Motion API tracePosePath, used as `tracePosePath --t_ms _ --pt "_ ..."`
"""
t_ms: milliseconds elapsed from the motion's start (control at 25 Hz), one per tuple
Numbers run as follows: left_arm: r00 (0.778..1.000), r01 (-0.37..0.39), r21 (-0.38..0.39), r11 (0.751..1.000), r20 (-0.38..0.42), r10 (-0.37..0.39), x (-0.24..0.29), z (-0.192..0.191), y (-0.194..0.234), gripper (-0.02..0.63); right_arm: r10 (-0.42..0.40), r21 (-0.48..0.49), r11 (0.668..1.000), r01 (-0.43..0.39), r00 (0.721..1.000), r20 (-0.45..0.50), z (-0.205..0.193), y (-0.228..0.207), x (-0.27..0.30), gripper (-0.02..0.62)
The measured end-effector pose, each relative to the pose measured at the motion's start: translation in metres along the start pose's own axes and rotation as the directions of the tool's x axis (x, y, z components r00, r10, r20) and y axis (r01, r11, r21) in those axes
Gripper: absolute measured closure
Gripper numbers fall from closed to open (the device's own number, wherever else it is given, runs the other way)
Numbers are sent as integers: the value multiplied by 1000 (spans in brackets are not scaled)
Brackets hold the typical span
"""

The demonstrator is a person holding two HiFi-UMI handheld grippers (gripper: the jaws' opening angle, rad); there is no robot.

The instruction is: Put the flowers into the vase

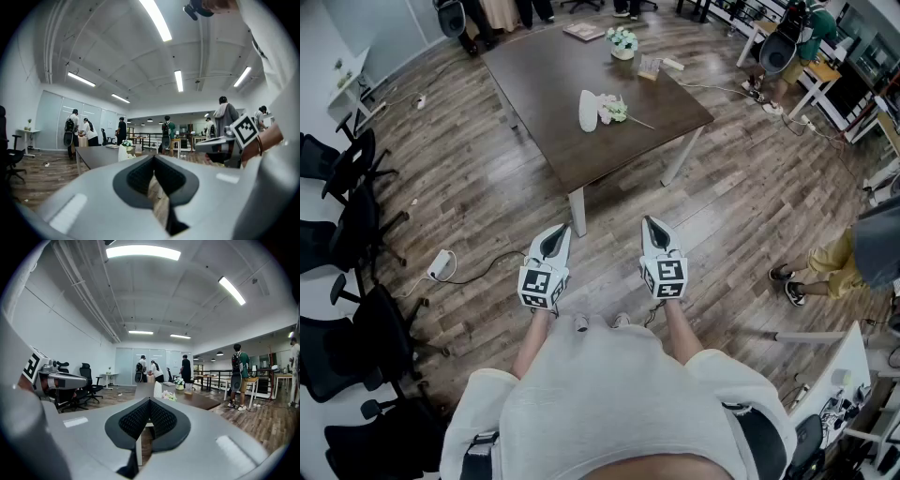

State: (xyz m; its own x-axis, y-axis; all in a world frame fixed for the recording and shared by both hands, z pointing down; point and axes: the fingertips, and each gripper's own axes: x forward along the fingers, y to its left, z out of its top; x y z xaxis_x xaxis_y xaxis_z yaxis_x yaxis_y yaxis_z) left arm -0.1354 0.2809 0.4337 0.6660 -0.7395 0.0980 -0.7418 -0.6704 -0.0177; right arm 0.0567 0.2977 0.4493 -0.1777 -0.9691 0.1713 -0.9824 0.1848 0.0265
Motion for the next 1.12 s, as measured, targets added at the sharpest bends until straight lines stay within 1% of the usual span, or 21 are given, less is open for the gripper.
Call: tracePosePath --t_ms 440,680,960,1120 --pt "1000 -24 -16 1000 -5 24 -4 -6 6 597 5 0 1000 -5 1000 -9 -5 2 3 598" --pt "999 -37 -1 999 -2 37 -5 -4 5 597 14 15 1000 -14 1000 0 -6 0 3 597" --pt "998 -69 5 998 -1 69 -3 0 2 597 42 28 999 -43 999 18 -5 -6 4 597" --pt "996 -92 4 996 -3 92 4 1 -4 597 72 37 997 -73 997 27 -5 -16 2 597"
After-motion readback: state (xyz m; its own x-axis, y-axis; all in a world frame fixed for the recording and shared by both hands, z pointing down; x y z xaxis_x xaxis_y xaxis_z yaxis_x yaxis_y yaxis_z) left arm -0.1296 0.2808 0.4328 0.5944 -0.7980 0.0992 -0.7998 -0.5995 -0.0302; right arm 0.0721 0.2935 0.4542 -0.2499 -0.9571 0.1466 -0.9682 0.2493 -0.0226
